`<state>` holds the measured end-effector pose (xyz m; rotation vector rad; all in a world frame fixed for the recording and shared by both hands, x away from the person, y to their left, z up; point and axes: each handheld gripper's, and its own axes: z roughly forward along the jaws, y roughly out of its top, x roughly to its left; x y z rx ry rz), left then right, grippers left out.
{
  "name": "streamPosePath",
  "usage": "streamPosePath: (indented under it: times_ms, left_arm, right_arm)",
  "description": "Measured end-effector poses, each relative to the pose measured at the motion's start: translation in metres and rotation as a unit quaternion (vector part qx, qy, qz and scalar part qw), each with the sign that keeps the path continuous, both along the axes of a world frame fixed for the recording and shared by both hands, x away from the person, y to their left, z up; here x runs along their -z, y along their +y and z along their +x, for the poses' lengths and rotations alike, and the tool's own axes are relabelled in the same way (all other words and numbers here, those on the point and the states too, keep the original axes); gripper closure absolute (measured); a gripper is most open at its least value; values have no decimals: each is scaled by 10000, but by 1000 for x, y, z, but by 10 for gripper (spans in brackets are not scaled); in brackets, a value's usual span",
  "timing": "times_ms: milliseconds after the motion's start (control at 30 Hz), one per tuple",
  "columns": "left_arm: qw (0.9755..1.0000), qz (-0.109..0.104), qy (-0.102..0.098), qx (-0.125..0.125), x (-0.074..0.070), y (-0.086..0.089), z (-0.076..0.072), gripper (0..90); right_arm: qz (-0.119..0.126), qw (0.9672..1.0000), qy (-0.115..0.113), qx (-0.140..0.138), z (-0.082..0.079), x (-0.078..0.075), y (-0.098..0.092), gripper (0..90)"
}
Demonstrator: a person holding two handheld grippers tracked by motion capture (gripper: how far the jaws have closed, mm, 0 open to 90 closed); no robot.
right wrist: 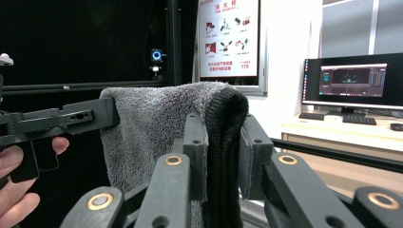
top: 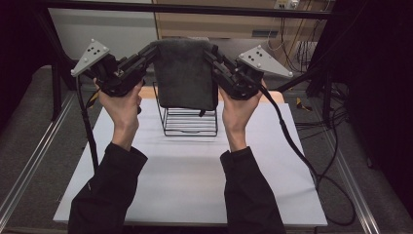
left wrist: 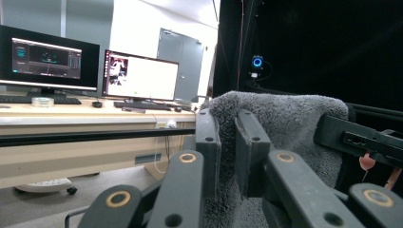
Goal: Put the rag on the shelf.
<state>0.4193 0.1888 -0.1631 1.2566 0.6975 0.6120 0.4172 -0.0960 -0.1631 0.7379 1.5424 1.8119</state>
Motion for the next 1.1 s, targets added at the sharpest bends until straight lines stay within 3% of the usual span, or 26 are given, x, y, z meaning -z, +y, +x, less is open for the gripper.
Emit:
streamPosePath:
  times_ms: [433, 767, 1100]
  left_arm:
    - [9999, -16, -75, -99, -22, 1, 19, 812]
    - [9999, -81, 26, -125, -38, 1, 37, 812]
    - [9997, -141, 101, -149, -44, 0, 55, 811]
  right_arm:
    - [-47, 9999, -122, 37, 23, -23, 4, 770]
    - [40, 9999, -97, -18, 44, -37, 4, 770]
    - [-3, 10000, -75, 47, 61, -46, 5, 771]
